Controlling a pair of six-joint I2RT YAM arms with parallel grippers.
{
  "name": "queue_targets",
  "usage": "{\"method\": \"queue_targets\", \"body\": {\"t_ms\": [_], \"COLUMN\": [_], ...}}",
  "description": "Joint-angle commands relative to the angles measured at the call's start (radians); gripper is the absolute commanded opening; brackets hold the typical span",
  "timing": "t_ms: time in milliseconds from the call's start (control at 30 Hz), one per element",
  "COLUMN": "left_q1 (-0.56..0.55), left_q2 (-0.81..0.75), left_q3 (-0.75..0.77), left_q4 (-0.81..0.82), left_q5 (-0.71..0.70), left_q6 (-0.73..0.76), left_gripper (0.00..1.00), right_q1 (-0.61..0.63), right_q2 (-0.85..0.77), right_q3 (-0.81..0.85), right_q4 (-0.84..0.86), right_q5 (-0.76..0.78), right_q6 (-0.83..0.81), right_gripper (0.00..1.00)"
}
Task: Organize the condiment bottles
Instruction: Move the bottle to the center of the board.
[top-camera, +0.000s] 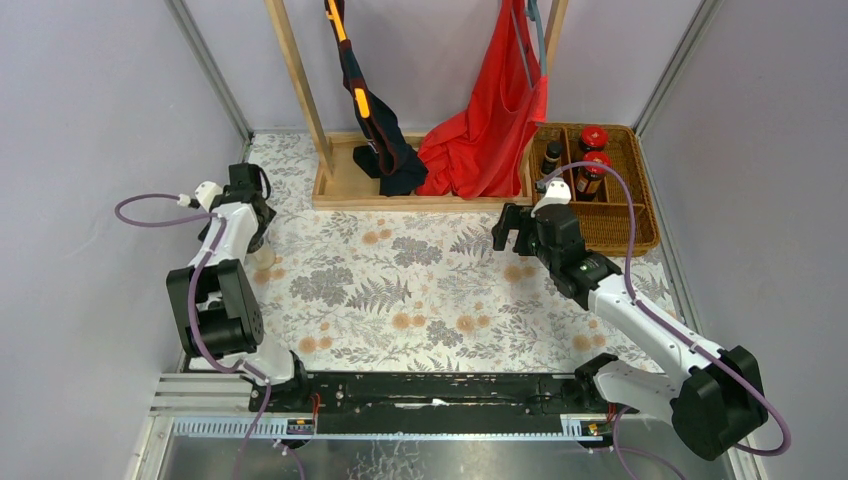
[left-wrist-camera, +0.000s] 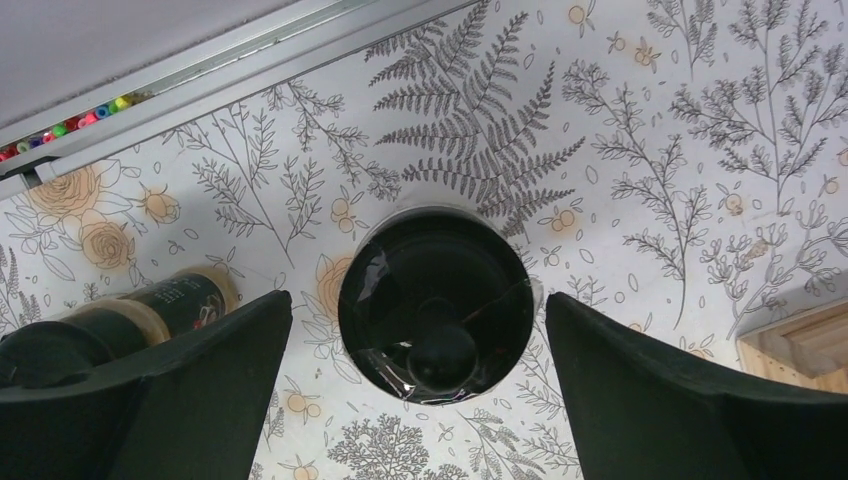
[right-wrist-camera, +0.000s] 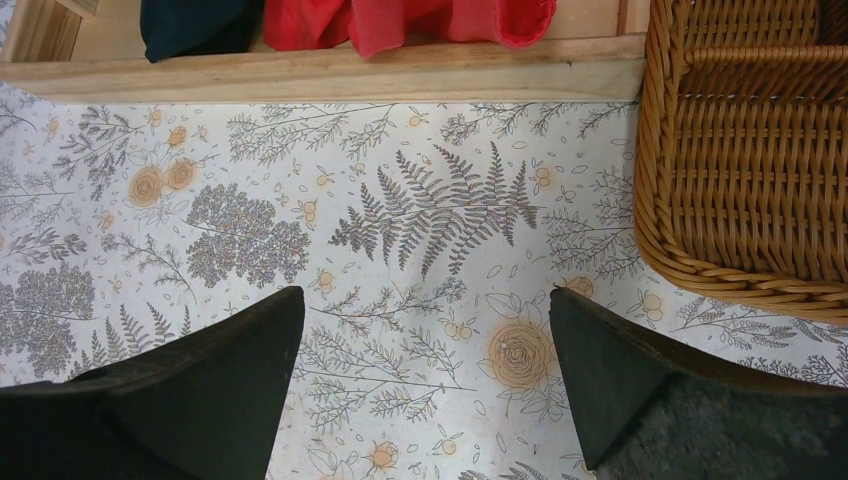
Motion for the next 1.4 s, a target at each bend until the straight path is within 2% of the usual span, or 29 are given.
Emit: {"method": "queue_targets", "body": {"t_ms": [0,100,233,333,433,533,700,1033,1233,1367], "left_q1": [0.008,0.009,0.009,0.009,0.009,0.008,0.008,-0.003,-0.092,-0.143], "left_q2": [0.02,0.04,0.059,0.058,0.055,0.057,0.055,0.046,0.009,-0.024], "left_q3": [0.046,0.046,0.049,0.044,0.037,0.034,0.027,0.031,0.051,0.052], "left_q4": [0.034,0.039,0.046,0.05,0.056,0.054,0.056,0.04,0.015,-0.001], "left_q5": [0.003,0.003,0.011,0.019,0.02,0.016,0.02,0.019,-0.072,-0.064], "left_q6": [-0.013,-0.013,-0.007,-0.01,-0.009,-0.006,-0.008,0.005,0.013,0.004], "left_gripper": [0.96,0.92,0.77,0.74,0.65,0.48,0.02,0.0,0.0,0.0], "right_q1": [0.011,0.012,0.012,0.013,0.012,0.013,0.013,0.013,0.014,0.014], "right_q2": [0.002,-0.001,-0.001,-0.002,-0.004,-0.005,-0.014,-0.019,-0.018,-0.026], "right_q3": [-0.003,-0.003,-0.004,-0.005,-0.006,-0.008,-0.015,-0.018,-0.02,-0.023], "right_q4": [0.055,0.055,0.056,0.058,0.059,0.06,0.063,0.066,0.065,0.058], "right_q5": [0.021,0.023,0.022,0.022,0.022,0.021,0.025,0.024,0.037,0.054], "right_q6": [-0.008,-0.008,-0.007,-0.006,-0.005,-0.005,-0.002,0.001,0.003,0.005], "right_gripper": [0.99,0.99,0.99,0.99,0.99,0.99,0.99,0.99,0.99,1.0]}}
